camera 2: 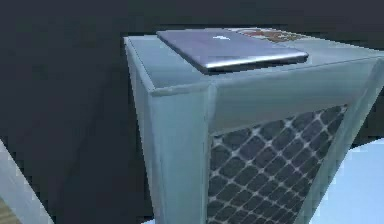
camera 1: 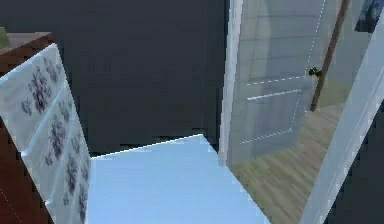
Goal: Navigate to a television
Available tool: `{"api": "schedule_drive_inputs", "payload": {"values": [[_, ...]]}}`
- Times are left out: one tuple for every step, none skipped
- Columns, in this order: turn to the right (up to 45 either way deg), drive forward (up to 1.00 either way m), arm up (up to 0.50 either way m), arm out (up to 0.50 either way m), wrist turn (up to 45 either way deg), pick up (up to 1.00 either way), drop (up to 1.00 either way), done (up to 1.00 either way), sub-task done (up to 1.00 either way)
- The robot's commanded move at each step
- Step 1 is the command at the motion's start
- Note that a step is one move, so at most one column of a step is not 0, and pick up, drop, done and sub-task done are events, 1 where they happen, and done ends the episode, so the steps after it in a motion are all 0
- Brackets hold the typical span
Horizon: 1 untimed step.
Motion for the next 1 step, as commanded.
{"api": "schedule_drive_inputs", "payload": {"values": [[18.0,0.00,0.00,0.00,0.0,0.00,0.00,0.00,0.00]]}}
